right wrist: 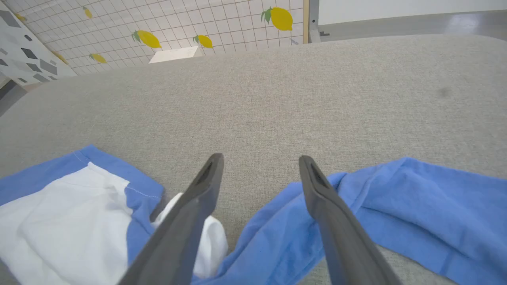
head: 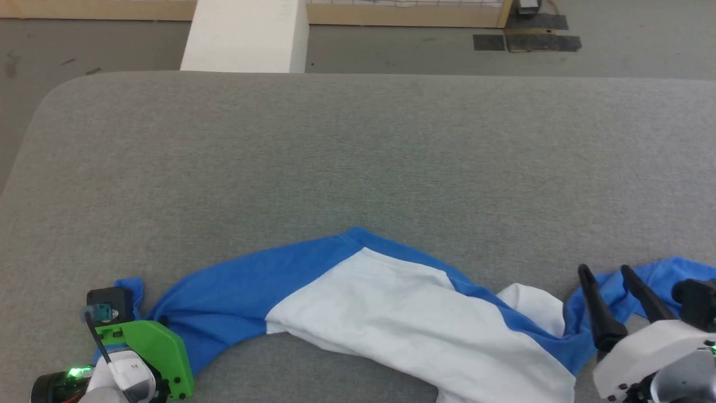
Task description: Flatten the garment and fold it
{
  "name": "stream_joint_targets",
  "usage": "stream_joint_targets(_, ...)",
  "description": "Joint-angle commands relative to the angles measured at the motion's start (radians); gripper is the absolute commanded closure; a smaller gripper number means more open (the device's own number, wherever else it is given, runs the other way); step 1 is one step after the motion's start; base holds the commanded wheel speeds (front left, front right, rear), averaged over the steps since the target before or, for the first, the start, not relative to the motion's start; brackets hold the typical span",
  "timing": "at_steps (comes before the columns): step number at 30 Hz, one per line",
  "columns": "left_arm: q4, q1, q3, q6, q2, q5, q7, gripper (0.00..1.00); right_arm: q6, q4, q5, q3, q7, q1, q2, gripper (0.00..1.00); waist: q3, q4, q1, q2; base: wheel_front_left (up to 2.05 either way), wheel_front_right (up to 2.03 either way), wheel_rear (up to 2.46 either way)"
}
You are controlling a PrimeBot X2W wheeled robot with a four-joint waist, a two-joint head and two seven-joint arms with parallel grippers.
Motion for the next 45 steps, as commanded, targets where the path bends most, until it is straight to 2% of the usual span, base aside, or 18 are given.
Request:
stream_joint_targets(1, -0.003, 0.016, 0.001, -0.007, -0.01, -0.015, -0.029, 0.0, -0.001, -0.005, -0.014, 0.015, -0.002, -0.023, 0.0, 0.0, -0.008, 0.022, 0.0, 0.0, 0.0, 0.0, 0.0)
stream_joint_targets(5, -0.055, -0.001, 0.022, -0.033, -0.067, -0.05, -0.173, 0.0, -0.001, -0.019, -0.06, 0.093, -0.008, -0.051, -0.006, 0.0, -0.015, 0.034, 0.0, 0.0, 0.0, 0.0, 0.0)
stream_joint_targets(9, -0.114, -0.023, 0.02, -0.065, -0.107, -0.025, -0.38, 0.0, -0.001, 0.02, -0.052, 0.219, 0.037, -0.116, -0.089, 0.0, -0.016, 0.044, 0.0, 0.0, 0.0, 0.0, 0.0)
stream_joint_targets(12, -0.124, -0.04, -0.011, -0.08, -0.134, 0.012, -0.49, 0.0, -0.001, 0.084, -0.024, 0.306, 0.134, -0.176, -0.157, 0.0, -0.006, 0.062, 0.0, 0.0, 0.0, 0.0, 0.0)
stream_joint_targets(13, -0.1, -0.063, -0.04, -0.093, -0.161, 0.029, -0.554, 0.0, -0.001, 0.139, 0.015, 0.38, 0.225, -0.24, -0.202, 0.0, 0.011, 0.083, 0.0, 0.0, 0.0, 0.0, 0.0)
stream_joint_targets(19, -0.029, -0.133, -0.083, -0.116, -0.218, 0.048, -0.622, 0.0, -0.001, 0.252, 0.059, 0.487, 0.361, -0.37, -0.265, 0.0, 0.058, 0.137, 0.0, 0.0, 0.0, 0.0, 0.0)
stream_joint_targets(22, 0.006, -0.163, -0.095, -0.13, -0.238, 0.053, -0.637, 0.0, -0.001, 0.316, 0.082, 0.529, 0.467, -0.41, -0.283, 0.0, 0.076, 0.162, 0.0, 0.0, 0.0, 0.0, 0.0)
stream_joint_targets(23, 0.014, -0.17, -0.098, -0.134, -0.243, 0.054, -0.64, 0.0, -0.001, 0.332, 0.088, 0.541, 0.511, -0.415, -0.292, 0.28, 0.081, 0.169, 0.0, 0.0, 0.0, 0.0, 0.0)
stream_joint_targets(24, 0.026, -0.178, -0.1, -0.137, -0.249, 0.055, -0.643, 0.0, -0.001, 0.343, 0.098, 0.56, 0.561, -0.423, -0.304, 0.65, 0.084, 0.177, 0.0, 0.0, 0.0, 0.0, 0.0)
stream_joint_targets(25, 0.034, -0.182, -0.1, -0.138, -0.253, 0.056, -0.645, 0.0, -0.001, 0.346, 0.103, 0.568, 0.594, -0.429, -0.313, 0.87, 0.087, 0.183, 0.0, 0.0, 0.0, 0.0, 0.0)
stream_joint_targets(26, 0.043, -0.187, -0.101, -0.141, -0.257, 0.056, -0.647, 0.0, -0.001, 0.344, 0.105, 0.579, 0.626, -0.437, -0.325, 1.0, 0.09, 0.189, 0.0, 0.0, 0.0, 0.0, 0.0)
stream_joint_targets(31, 0.075, -0.206, -0.102, -0.154, -0.273, 0.061, -0.652, 0.0, -0.001, 0.297, 0.067, 0.58, 0.665, -0.506, -0.395, 1.0, 0.098, 0.217, 0.0, 0.0, 0.0, 0.0, 0.0)
stream_joint_targets(37, 0.092, -0.232, -0.106, -0.171, -0.289, 0.068, -0.653, 0.0, -0.001, 0.27, -0.019, 0.581, 0.593, -0.689, -0.476, 1.0, 0.115, 0.254, 0.0, 0.0, 0.0, 0.0, 0.0)
stream_joint_targets(41, 0.09, -0.252, -0.106, -0.181, -0.301, 0.076, -0.653, 0.0, -0.001, 0.326, -0.115, 0.628, 0.503, -0.878, -0.531, 1.0, 0.138, 0.28, 0.0, 0.0, 0.0, 0.0, 0.0)
stream_joint_targets(45, 0.09, -0.27, -0.109, -0.191, -0.311, 0.077, -0.653, 0.0, -0.001, 0.443, -0.19, 0.664, 0.407, -1.045, -0.541, 1.0, 0.163, 0.306, 0.0, 0.0, 0.0, 0.0, 0.0)
